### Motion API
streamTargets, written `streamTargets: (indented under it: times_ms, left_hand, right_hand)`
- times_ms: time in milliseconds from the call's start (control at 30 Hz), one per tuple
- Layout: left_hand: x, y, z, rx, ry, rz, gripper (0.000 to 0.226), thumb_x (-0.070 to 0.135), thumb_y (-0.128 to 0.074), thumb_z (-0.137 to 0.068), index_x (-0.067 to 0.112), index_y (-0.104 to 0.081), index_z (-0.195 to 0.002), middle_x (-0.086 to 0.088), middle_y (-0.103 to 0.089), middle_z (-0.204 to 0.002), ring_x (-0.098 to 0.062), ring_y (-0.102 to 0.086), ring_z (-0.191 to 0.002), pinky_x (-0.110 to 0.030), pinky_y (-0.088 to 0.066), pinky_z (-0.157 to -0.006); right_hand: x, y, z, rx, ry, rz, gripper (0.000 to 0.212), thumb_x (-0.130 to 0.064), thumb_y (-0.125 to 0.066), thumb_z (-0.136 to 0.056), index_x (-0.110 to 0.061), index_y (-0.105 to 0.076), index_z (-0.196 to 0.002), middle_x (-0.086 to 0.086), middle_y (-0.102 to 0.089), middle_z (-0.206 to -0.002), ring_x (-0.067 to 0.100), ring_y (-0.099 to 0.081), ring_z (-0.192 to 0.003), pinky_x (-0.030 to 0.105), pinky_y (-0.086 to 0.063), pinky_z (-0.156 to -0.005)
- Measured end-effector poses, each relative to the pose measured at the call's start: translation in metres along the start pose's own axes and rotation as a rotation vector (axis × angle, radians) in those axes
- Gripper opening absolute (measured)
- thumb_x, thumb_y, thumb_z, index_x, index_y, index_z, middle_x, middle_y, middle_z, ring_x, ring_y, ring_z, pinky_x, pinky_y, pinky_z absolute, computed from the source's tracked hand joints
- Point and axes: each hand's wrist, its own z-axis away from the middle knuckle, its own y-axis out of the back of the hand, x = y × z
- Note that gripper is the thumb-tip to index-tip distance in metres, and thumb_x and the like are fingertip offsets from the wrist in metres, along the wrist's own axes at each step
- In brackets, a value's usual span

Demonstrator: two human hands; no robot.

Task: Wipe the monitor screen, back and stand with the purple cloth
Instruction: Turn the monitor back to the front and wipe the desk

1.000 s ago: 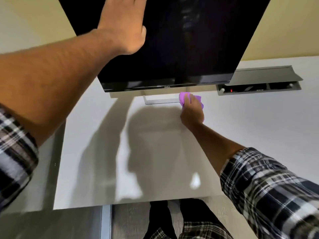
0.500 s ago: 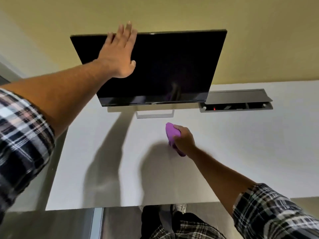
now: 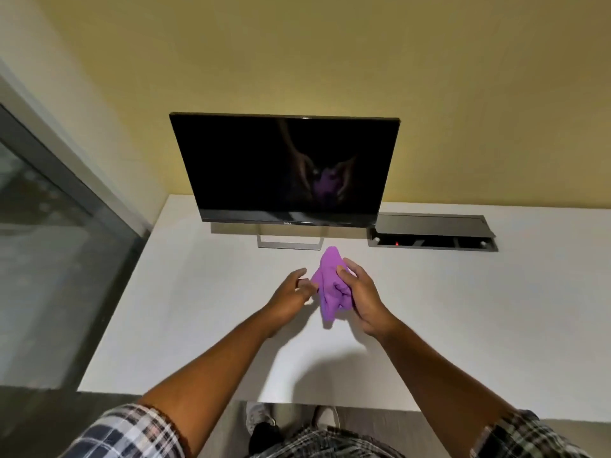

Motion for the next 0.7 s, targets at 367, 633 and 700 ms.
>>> streamTargets:
  times_ms: [367,633,700]
  left_hand:
    - [0.002,-0.022,0.051,0.139,-0.247,-0.138,0.036,0.014,-0.067,-0.088,0.043,-0.056,-0.106,0.018,-0.066,-0.108,-0.006,-0.064,-0.098,-0.025,-0.053,-0.082]
    - [-0.015,0.013,0.049,0.307,-0.161,-0.332,0.016,0.035,-0.064,-0.078,0.022,-0.063,-0.068,0.004,-0.067,-0.066,-0.018,-0.065,-0.066,-0.039,-0.056,-0.067]
    - [-0.014,0.022,0.051,0.267,-0.109,-0.167,0.017,0.037,-0.071,-0.08,0.02,-0.07,-0.079,0.003,-0.073,-0.077,-0.019,-0.07,-0.076,-0.036,-0.056,-0.073]
  right_hand:
    - [0.003,0.007,0.036,-0.228,0.09,0.291,0.057,0.004,-0.064,-0.093,-0.025,-0.059,-0.142,-0.002,-0.068,-0.131,0.015,-0.068,-0.113,0.027,-0.061,-0.082]
    - [-0.004,0.02,0.036,0.132,0.221,0.606,0.007,-0.025,-0.066,-0.099,-0.025,-0.071,-0.103,-0.005,-0.074,-0.096,0.021,-0.07,-0.092,0.038,-0.06,-0.08]
    - [-0.005,0.026,0.034,0.12,0.201,0.477,0.006,-0.024,-0.07,-0.097,-0.02,-0.074,-0.099,0.002,-0.076,-0.093,0.026,-0.071,-0.092,0.041,-0.059,-0.081]
